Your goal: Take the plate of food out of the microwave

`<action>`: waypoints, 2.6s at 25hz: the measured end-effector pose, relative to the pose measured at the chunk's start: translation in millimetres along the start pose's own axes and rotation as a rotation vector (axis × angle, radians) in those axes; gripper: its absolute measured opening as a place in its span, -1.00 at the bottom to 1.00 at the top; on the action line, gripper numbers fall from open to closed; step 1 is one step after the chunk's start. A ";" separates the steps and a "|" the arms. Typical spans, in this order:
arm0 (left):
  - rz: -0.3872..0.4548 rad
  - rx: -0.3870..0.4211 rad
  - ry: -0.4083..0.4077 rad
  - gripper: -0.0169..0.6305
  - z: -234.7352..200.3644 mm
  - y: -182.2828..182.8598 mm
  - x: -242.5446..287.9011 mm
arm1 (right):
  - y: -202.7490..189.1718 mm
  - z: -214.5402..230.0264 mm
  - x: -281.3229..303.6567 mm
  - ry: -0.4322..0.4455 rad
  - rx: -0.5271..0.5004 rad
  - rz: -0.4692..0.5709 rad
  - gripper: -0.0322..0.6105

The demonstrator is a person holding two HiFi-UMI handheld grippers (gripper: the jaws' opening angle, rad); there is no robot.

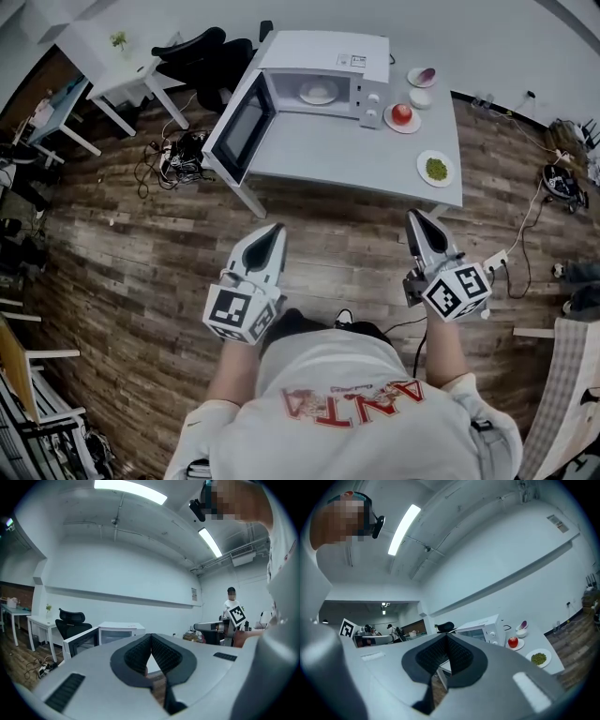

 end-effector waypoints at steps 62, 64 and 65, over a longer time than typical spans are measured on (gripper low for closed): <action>-0.161 -0.210 0.154 -0.92 -236.5 -51.6 286.2 | -171.5 229.1 461.1 -0.271 1.095 -0.130 -0.68; -0.167 -0.210 0.149 -0.92 -238.0 -56.9 290.0 | -180.1 236.7 468.5 -0.306 1.138 -0.102 -0.68; -0.170 -0.209 0.146 -0.92 -239.0 -58.4 292.4 | -183.7 240.0 472.4 -0.319 1.153 -0.091 -0.68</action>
Point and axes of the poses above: the fingertips, and each gripper's own axes: x forward along the fingers, z to its right, y out of its top, the point moved 7 cm from there along -x, backward along the fingers, and after that the axes turned 2 degrees about x, right-handed, at the moved point
